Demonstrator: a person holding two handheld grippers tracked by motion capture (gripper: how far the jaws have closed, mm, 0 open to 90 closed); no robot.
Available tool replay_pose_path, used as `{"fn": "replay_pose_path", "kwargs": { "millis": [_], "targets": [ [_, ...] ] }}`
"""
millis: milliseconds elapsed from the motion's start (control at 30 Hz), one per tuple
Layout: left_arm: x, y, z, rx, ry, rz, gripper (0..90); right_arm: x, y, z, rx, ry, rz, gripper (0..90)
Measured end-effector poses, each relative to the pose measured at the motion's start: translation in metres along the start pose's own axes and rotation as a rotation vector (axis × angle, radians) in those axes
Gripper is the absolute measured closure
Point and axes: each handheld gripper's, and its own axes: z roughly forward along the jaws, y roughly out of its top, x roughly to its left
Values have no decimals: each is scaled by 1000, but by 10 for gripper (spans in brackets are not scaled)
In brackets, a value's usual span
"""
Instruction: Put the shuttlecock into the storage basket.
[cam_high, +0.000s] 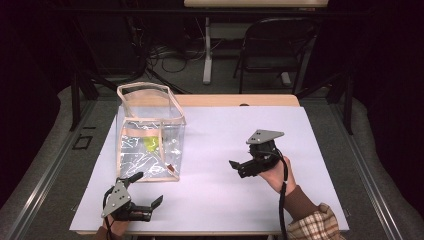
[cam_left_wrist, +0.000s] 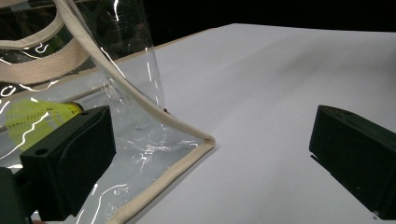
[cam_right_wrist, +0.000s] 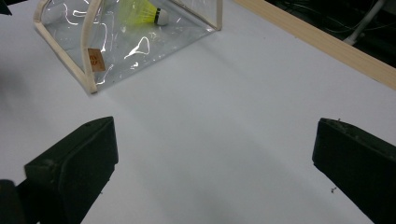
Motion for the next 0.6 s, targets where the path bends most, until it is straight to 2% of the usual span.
{"fn": "replay_pose_path", "kwargs": {
  "millis": [200,367,600],
  "targets": [
    [0,0,0,0,1,-1,3,2,-16,-7,-5,-26,-1,0],
    [0,0,0,2,1,0,3,4,-29,-11,-18,-27,7,0],
    [0,0,1,4,1,1,3,9,-45,-14,-33,-34,-5,0]
  ]
}}
